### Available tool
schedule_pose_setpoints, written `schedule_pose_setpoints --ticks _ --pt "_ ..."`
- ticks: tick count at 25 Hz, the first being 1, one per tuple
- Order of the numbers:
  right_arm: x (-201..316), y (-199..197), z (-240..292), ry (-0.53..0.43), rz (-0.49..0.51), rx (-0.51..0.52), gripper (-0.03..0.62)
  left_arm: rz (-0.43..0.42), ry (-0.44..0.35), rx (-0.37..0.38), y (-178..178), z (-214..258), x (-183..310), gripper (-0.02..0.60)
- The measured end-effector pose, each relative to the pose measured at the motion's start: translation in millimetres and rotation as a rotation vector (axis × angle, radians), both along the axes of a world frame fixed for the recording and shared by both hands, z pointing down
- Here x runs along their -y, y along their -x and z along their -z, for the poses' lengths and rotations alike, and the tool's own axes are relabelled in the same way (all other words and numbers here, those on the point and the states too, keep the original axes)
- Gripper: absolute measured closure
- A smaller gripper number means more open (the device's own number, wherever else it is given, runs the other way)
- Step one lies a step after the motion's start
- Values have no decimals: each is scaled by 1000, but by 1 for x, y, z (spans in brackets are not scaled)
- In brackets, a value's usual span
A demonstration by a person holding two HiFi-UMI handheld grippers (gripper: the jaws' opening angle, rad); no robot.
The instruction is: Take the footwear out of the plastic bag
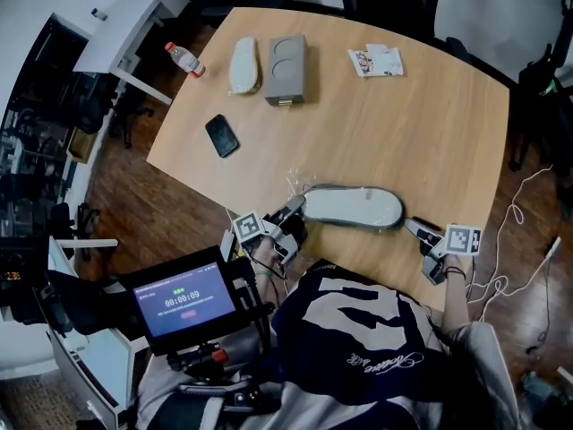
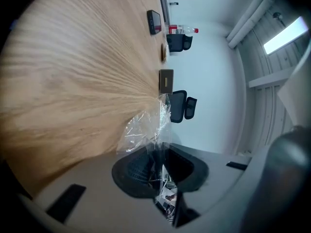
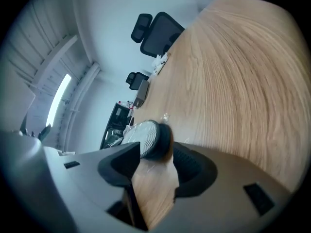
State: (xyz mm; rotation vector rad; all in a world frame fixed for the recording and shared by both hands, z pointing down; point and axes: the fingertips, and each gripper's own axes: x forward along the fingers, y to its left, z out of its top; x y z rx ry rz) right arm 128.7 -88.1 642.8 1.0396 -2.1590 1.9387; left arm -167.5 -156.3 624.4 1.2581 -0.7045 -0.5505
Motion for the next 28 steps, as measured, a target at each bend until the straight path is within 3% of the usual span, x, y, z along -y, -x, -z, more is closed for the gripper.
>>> schedule_pose_setpoints --ticks 6,8,15,21,24,28 --pt "15 18 -8 -195 325 -258 342 -15 38 39 16 -19 -17 523" --pt "18 29 -9 -190 362 -261 342 -22 49 49 16 -24 -21 523" --pt "8 49 -5 -26 367 -32 350 44 57 68 30 -32 -15 523" --pt "4 54 9 -113 277 107 350 86 38 69 33 -30 -6 523" --pt "0 55 11 -140 270 94 362 120 15 75 36 -27 -3 520" --pt "-2 53 12 -157 247 84 362 97 -61 33 25 -10 2 520"
